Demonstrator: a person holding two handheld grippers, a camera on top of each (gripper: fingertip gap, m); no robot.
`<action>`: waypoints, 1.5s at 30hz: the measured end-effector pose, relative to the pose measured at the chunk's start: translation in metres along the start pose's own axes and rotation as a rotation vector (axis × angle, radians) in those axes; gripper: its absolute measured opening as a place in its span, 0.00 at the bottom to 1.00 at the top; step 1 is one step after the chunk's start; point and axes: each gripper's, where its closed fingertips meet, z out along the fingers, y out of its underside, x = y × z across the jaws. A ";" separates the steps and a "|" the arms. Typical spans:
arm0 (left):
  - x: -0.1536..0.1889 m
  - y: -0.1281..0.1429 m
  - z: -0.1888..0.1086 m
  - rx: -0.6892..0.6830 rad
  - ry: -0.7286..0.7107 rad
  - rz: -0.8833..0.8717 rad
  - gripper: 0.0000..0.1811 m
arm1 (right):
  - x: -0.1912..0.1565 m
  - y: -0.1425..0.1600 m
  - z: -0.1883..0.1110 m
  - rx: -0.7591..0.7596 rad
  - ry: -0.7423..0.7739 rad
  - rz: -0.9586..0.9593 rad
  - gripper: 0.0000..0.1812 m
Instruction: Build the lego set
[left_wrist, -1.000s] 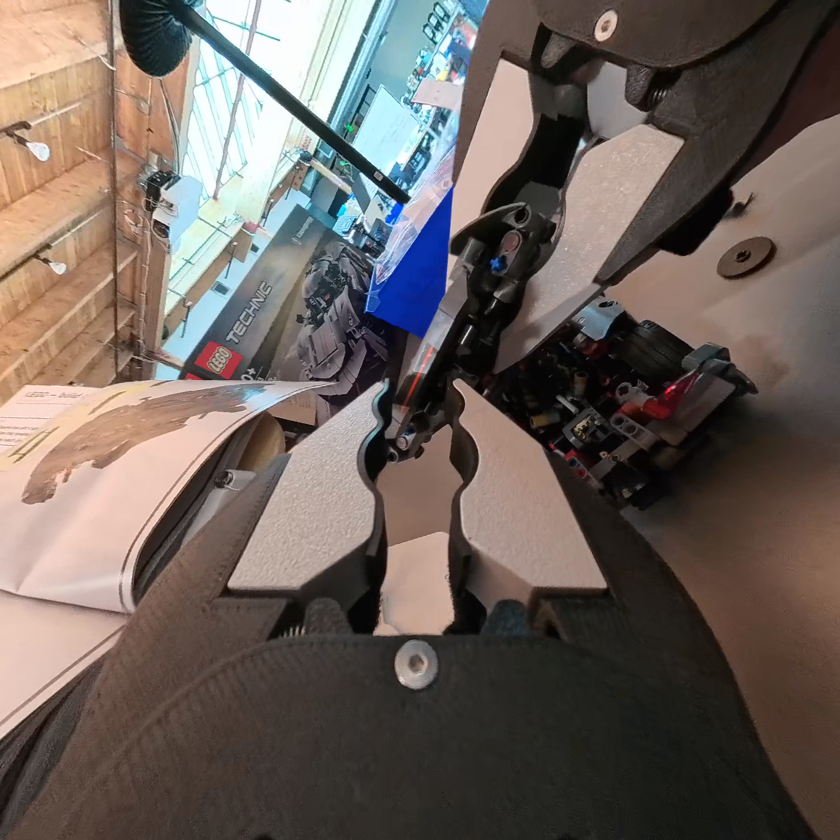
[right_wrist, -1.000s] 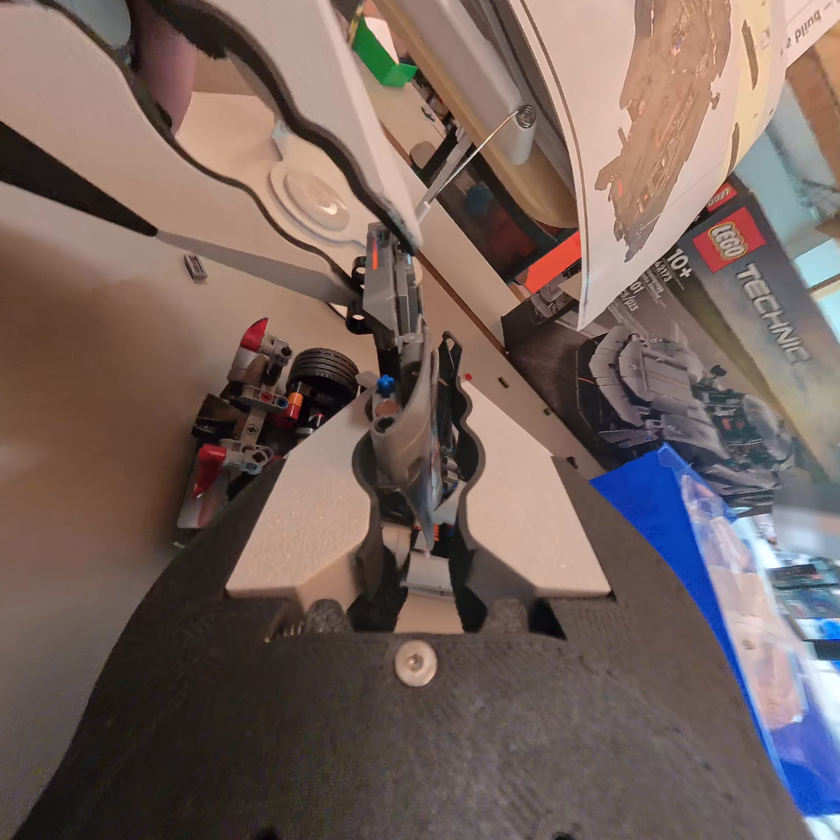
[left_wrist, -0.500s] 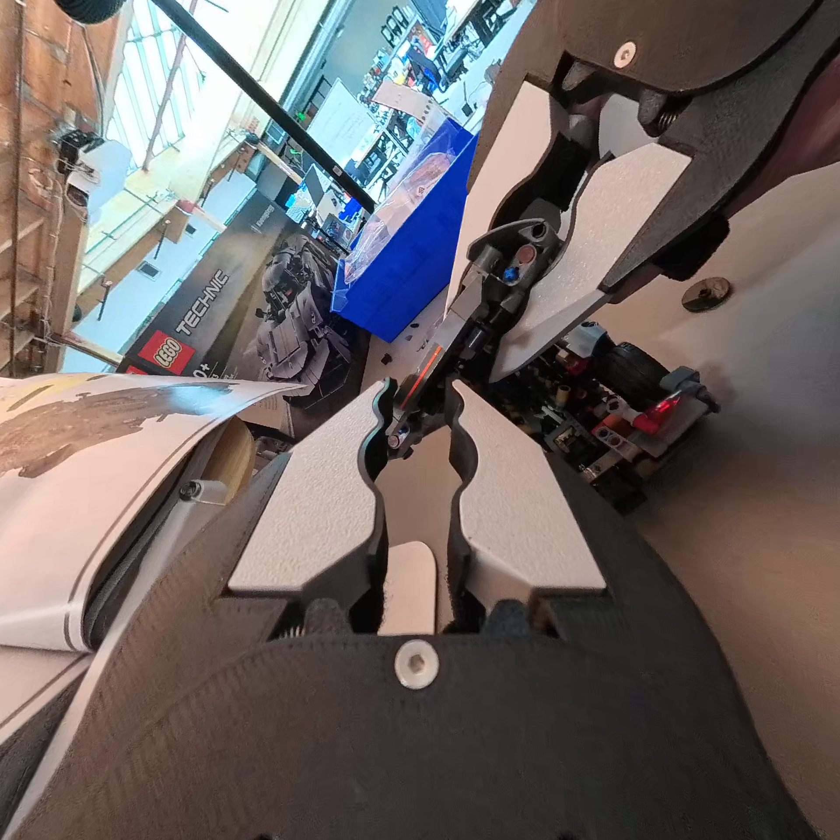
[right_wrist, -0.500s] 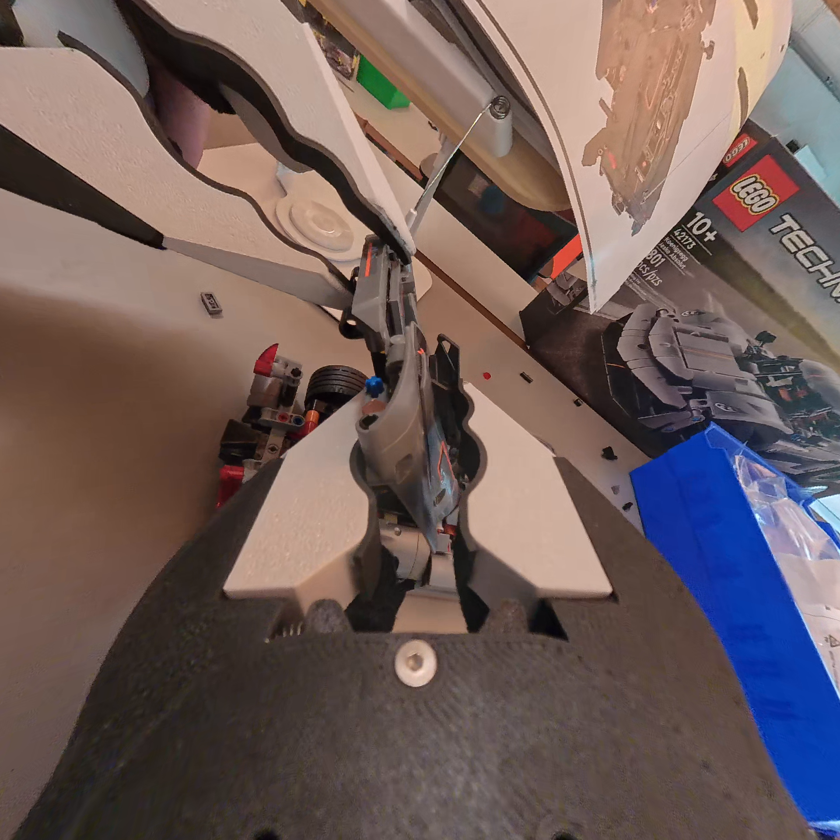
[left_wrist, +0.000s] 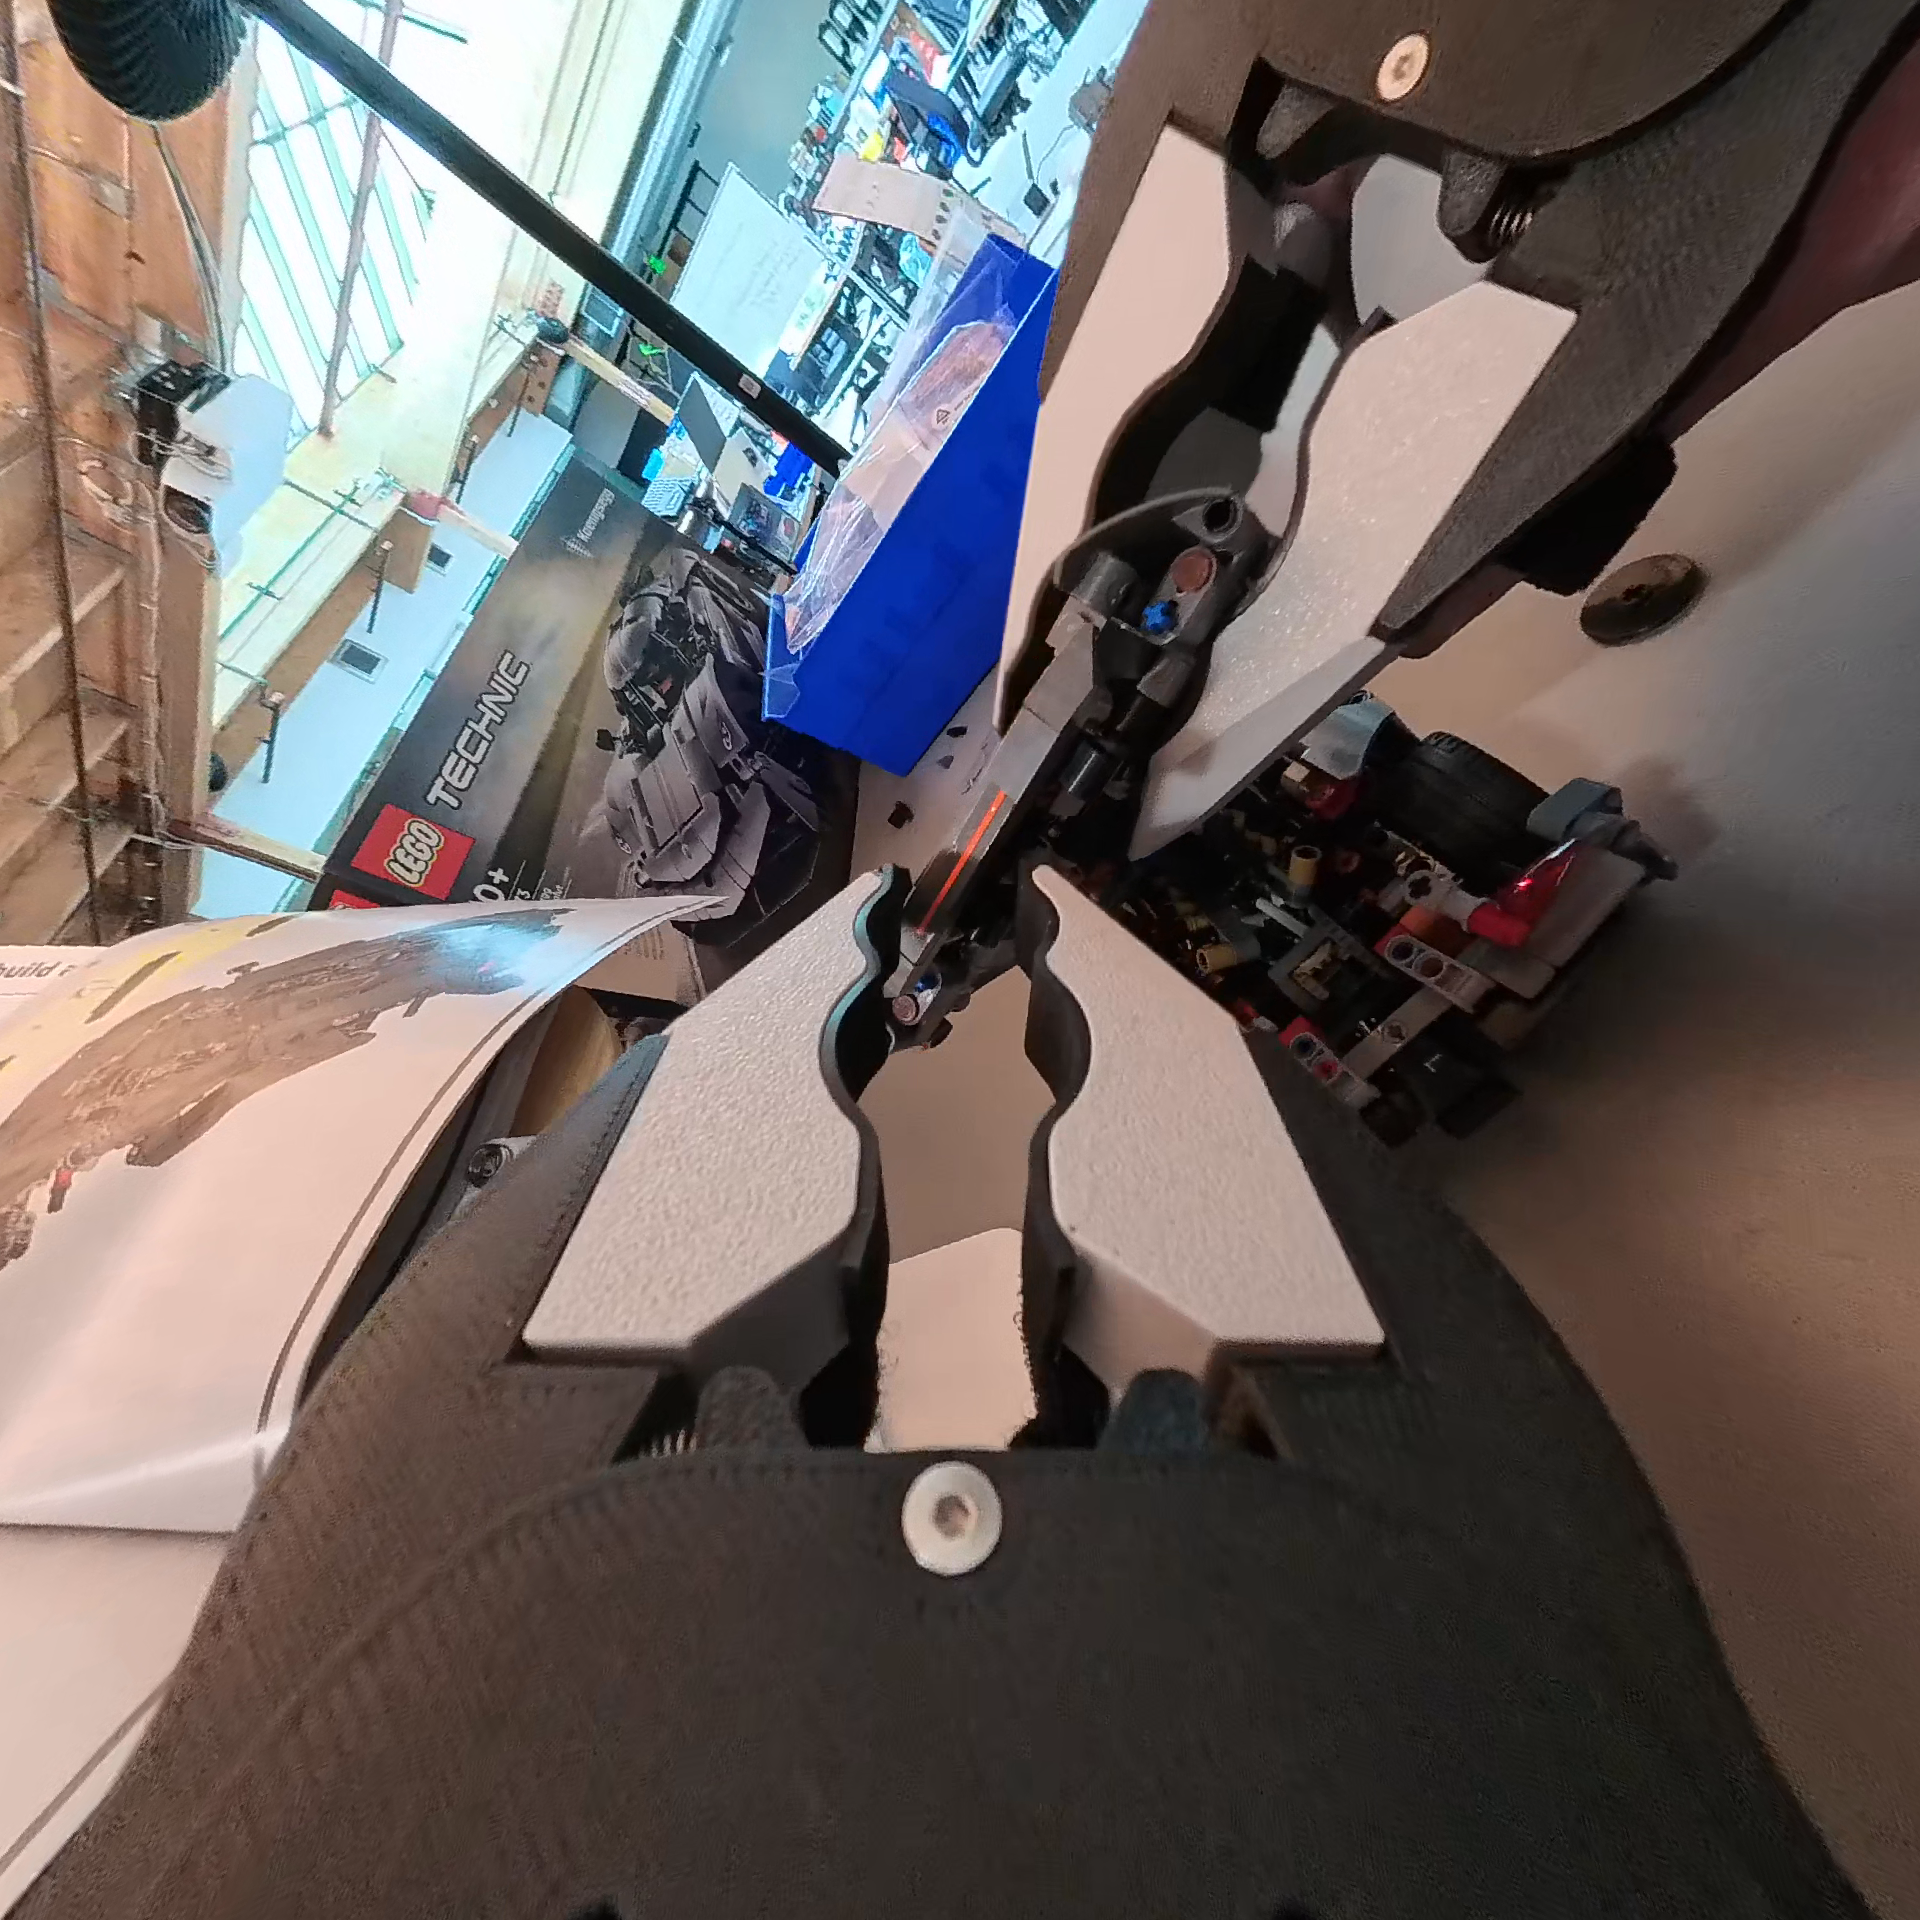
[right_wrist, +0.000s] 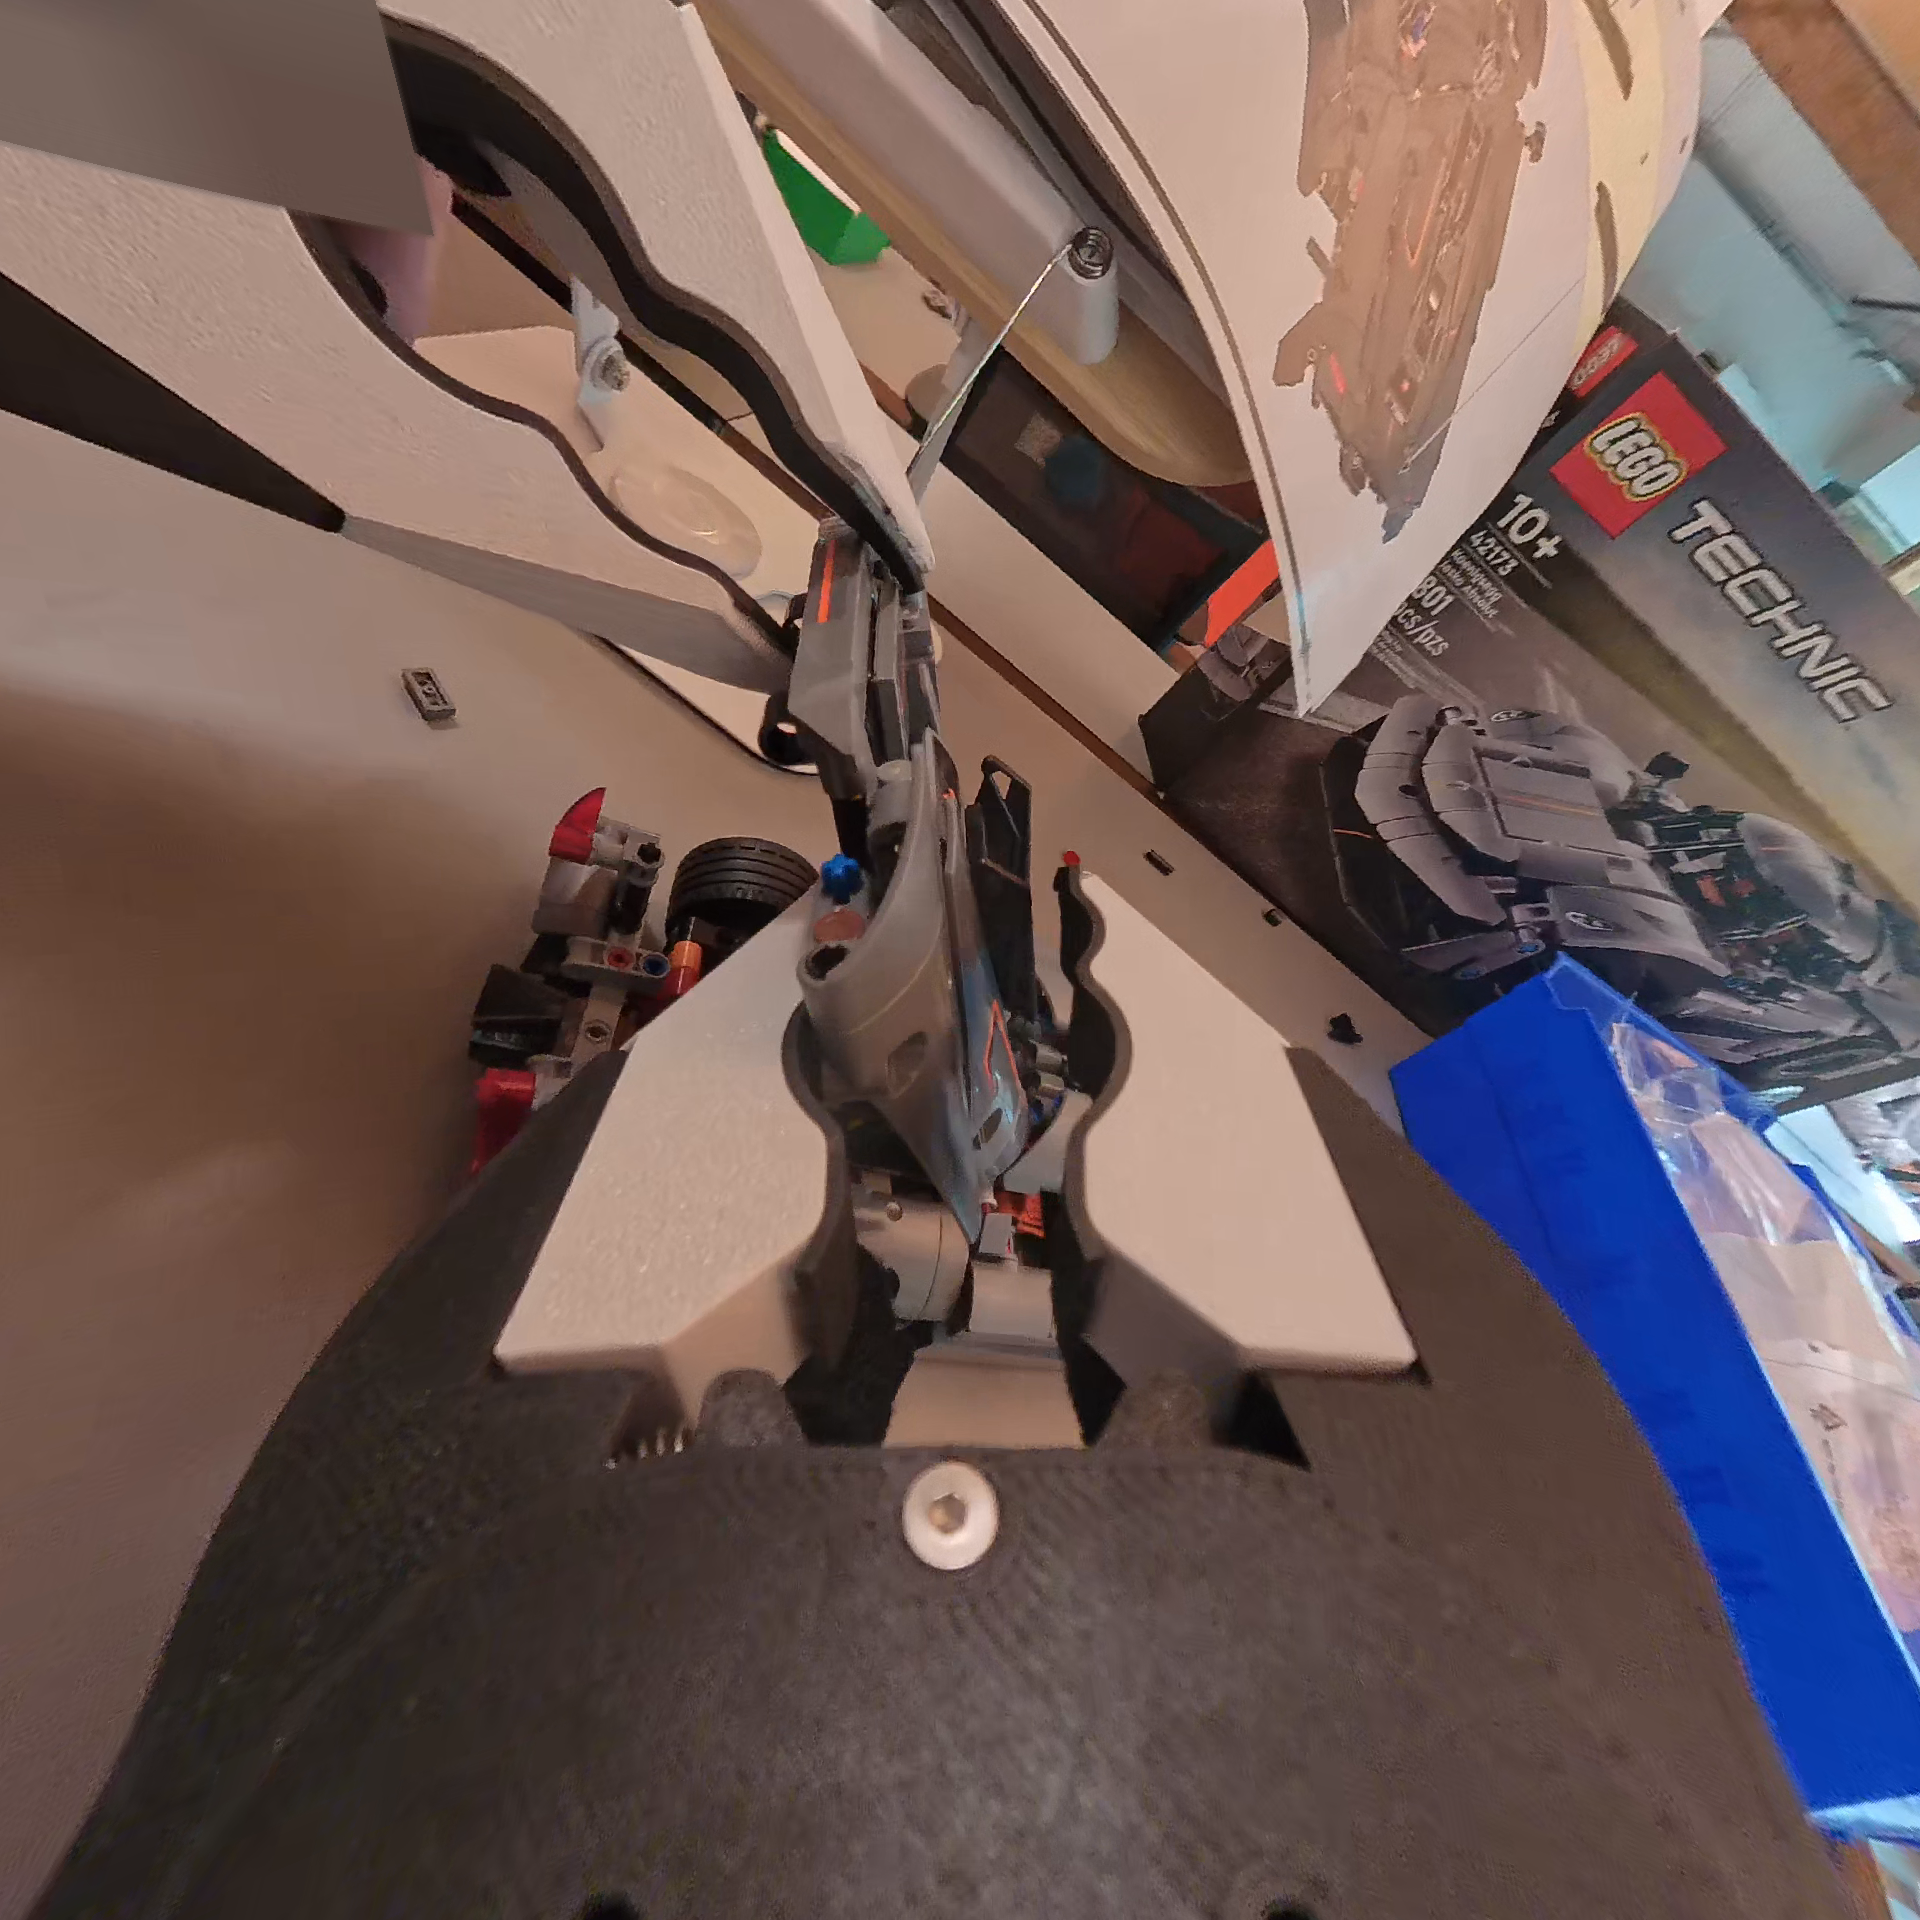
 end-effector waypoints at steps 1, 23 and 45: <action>0.000 0.000 0.000 0.001 -0.001 0.007 0.10 | -0.001 0.000 -0.001 -0.003 -0.001 -0.007 0.19; 0.005 -0.006 0.000 -0.054 -0.017 0.150 0.09 | 0.000 0.006 0.004 -0.049 0.033 -0.053 0.17; 0.002 -0.007 0.002 -0.036 -0.026 0.075 0.09 | 0.002 0.004 0.004 -0.033 0.048 -0.054 0.18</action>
